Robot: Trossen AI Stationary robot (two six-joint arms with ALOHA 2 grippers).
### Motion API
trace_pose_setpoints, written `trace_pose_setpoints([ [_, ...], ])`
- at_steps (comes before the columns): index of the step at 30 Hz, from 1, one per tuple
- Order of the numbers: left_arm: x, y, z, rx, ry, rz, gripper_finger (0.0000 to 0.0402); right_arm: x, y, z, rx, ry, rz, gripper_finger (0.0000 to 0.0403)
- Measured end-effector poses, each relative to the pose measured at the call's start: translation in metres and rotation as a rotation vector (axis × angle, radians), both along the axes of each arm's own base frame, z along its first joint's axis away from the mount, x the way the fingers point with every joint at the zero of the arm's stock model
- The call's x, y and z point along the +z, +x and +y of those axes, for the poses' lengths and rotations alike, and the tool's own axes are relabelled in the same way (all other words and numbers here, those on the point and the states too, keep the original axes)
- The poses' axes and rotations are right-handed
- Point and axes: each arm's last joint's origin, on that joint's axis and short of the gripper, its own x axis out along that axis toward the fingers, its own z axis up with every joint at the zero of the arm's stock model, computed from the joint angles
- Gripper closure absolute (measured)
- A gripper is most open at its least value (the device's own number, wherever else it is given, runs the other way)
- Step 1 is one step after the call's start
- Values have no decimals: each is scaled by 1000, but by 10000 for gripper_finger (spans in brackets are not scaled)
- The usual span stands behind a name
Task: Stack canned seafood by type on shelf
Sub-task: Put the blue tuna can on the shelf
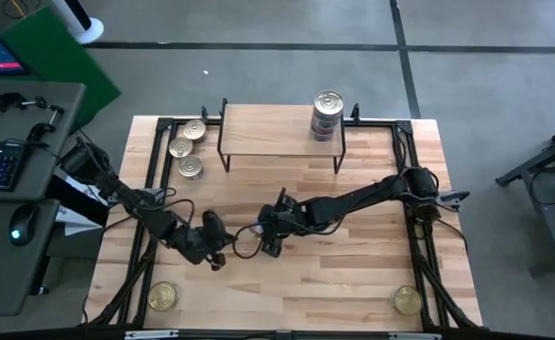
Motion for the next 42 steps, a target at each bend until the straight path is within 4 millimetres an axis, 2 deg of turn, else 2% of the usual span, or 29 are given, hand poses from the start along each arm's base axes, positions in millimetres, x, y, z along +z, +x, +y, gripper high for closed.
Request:
trace_pose_setpoints([
  [11, 1, -2, -4, 40, -50, -34, 402, -17, 12, -3, 6, 46, -15, 159],
  [21, 1, -2, -4, 42, -48, -33, 402, -21, 12, -4, -58, 63, -15, 159],
  [30, 1, -2, -3, 48, -55, -33, 402, -16, 12, -3, -69, 46, -45, 159],
  [36, 0, -2, -2, 76, -78, -25, 402, 7, 1, 5, -144, 20, -98, 159],
  [42, -1, -3, -2, 79, -78, -17, 402, 7, -4, 18, -318, 179, -120, 159],
])
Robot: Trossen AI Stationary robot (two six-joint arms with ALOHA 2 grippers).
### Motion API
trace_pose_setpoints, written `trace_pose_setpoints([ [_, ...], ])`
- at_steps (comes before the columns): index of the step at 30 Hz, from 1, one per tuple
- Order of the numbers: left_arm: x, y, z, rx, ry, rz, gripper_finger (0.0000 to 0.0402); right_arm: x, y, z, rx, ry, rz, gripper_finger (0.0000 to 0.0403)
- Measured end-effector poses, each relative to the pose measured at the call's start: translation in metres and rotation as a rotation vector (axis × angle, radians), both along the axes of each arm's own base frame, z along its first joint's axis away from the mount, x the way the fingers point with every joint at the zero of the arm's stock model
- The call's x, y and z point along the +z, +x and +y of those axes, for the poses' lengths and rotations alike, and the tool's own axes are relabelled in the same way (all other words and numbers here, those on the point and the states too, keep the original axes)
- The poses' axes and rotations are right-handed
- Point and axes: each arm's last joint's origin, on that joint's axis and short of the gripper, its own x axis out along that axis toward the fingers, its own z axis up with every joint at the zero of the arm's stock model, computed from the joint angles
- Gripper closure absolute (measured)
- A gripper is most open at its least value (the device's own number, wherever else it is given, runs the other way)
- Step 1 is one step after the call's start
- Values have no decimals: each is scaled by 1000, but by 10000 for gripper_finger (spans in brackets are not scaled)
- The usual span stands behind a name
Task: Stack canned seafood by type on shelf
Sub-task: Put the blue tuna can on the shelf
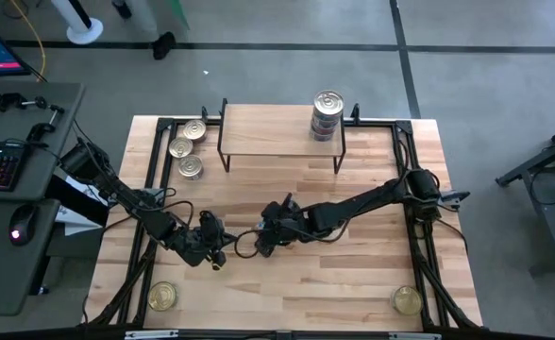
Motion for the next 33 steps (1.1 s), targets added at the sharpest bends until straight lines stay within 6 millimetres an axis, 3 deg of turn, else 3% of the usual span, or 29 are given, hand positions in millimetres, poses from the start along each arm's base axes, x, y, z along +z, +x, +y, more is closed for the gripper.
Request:
trace_pose_setpoints([
  [5, -1, 1, 1, -3, -31, 14, 402, -8, -3, 7, -93, 3, 12, 159],
  [24, -1, 11, 17, -32, 50, 50, 402, -38, 1, 9, -27, -74, 116, 159],
  [33, -1, 14, 22, -47, 97, 58, 402, -57, 5, 8, 185, -125, 214, 161],
])
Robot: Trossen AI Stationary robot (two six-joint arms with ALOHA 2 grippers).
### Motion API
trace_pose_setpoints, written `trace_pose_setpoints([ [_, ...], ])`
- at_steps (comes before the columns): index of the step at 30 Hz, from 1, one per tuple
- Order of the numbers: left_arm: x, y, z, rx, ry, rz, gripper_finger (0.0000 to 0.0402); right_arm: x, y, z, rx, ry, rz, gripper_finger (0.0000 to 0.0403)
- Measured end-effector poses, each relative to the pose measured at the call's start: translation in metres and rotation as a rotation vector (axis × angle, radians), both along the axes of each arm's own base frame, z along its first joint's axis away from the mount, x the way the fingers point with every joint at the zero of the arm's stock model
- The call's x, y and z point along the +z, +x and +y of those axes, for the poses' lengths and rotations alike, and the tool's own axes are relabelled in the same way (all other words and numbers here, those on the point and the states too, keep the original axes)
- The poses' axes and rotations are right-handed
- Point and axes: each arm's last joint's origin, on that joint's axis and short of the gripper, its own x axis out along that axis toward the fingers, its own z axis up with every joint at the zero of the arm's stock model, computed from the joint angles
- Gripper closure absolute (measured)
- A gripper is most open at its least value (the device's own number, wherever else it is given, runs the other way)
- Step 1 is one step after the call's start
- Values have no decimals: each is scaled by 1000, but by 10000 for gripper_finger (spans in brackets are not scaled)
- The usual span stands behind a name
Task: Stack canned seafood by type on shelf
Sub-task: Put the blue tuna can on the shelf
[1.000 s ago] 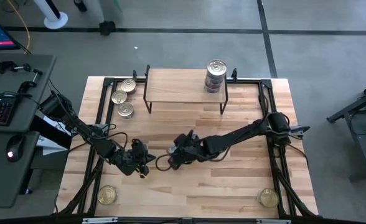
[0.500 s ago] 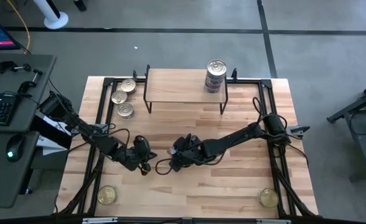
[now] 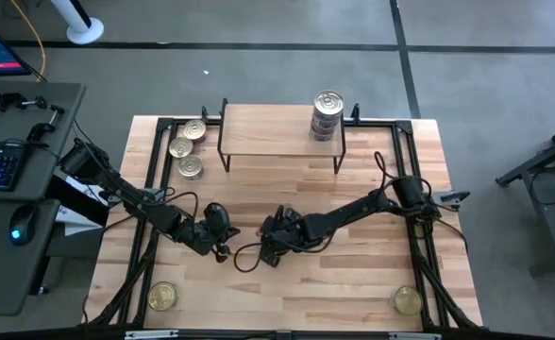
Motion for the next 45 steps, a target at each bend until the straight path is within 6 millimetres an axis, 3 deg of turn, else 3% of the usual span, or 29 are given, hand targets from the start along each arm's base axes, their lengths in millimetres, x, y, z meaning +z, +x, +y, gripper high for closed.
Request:
trace_pose_setpoints([
  [3, 1, 1, 0, -2, -5, -7, 402, 1, 2, -2, 33, -3, -4, 184],
  [6, 9, -1, -3, -58, -39, -24, 402, 7, 0, -4, 51, 20, 7, 238],
  [10, 38, -14, -5, -173, -37, -87, 402, 44, -11, -8, 78, 22, -32, 236],
  [13, 59, -30, 3, -165, 17, -146, 402, 77, -23, -19, 27, 3, -83, 236],
  [18, 81, -53, 25, -25, 152, -227, 401, 120, -35, -67, -256, -26, -212, 236],
  [22, 92, -56, 36, 0, 203, -278, 402, 155, -46, -103, -351, -15, -345, 236],
  [25, 97, -53, 42, 3, 211, -307, 401, 176, -56, -139, -475, 112, -440, 236],
  [29, 104, -40, 47, 18, 211, -379, 401, 170, -62, -184, -707, 219, -452, 236],
  [32, 110, -28, 51, 6, 215, -456, 401, 171, -61, -201, -780, 287, -500, 236],
  [39, 111, -6, 65, 10, 220, -522, 401, 157, -59, -221, -1005, 314, -538, 236],
  [45, 115, 6, 74, -12, 238, -491, 401, 138, -49, -225, -1102, 381, -531, 236],
])
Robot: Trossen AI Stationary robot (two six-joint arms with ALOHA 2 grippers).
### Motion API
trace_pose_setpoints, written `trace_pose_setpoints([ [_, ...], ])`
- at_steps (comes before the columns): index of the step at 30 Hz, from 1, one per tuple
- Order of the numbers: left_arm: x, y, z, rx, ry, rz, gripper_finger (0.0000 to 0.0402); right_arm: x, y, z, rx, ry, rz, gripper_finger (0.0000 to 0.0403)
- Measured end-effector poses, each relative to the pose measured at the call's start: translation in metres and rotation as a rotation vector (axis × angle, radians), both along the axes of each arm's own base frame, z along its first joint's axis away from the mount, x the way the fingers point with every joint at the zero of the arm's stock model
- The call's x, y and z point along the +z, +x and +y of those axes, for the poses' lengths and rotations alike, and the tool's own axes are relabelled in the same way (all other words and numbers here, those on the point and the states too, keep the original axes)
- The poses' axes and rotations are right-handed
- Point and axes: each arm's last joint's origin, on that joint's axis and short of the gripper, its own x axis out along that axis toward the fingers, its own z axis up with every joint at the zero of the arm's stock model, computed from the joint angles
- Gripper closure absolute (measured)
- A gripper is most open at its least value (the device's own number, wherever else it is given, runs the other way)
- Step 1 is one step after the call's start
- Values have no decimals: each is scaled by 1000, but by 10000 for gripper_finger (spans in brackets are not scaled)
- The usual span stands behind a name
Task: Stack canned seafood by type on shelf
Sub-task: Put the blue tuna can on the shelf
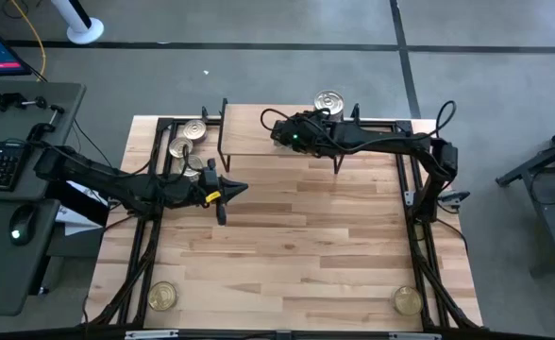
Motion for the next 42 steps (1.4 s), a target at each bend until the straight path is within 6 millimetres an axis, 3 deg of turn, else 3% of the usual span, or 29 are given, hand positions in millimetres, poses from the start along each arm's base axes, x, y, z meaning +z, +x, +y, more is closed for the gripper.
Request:
trace_pose_setpoints([
  [3, 5, 5, 4, 2, 26, 18, 401, -1, 2, -3, -16, 28, -36, 222],
  [8, 5, 9, 9, -9, 40, 60, 401, -4, -1, -8, -49, 41, -11, 113],
  [12, -1, 7, 10, -7, 49, 127, 401, -2, -11, -9, -26, 81, 46, 72],
  [23, -1, 7, 27, 81, 88, 146, 401, 14, -37, 3, -35, -18, 210, 62],
  [26, -1, 7, 30, 104, 85, 151, 401, 25, -41, 20, 96, -64, 243, 62],
  [30, -4, 6, 30, 100, 82, 179, 401, 35, -27, 53, 261, -164, 162, 64],
  [34, -5, 5, 27, 86, 81, 188, 401, 36, -1, 68, 345, -211, 5, 112],
  [37, -1, 3, 24, 71, 79, 166, 401, 17, 10, 65, 372, -226, 73, 211],
  [40, 4, -1, 20, 54, 77, 132, 401, 8, 13, 61, 439, -265, 151, 348],
  [42, 8, -4, 17, 53, 77, 109, 401, 8, 12, 61, 500, -315, 195, 383],
])
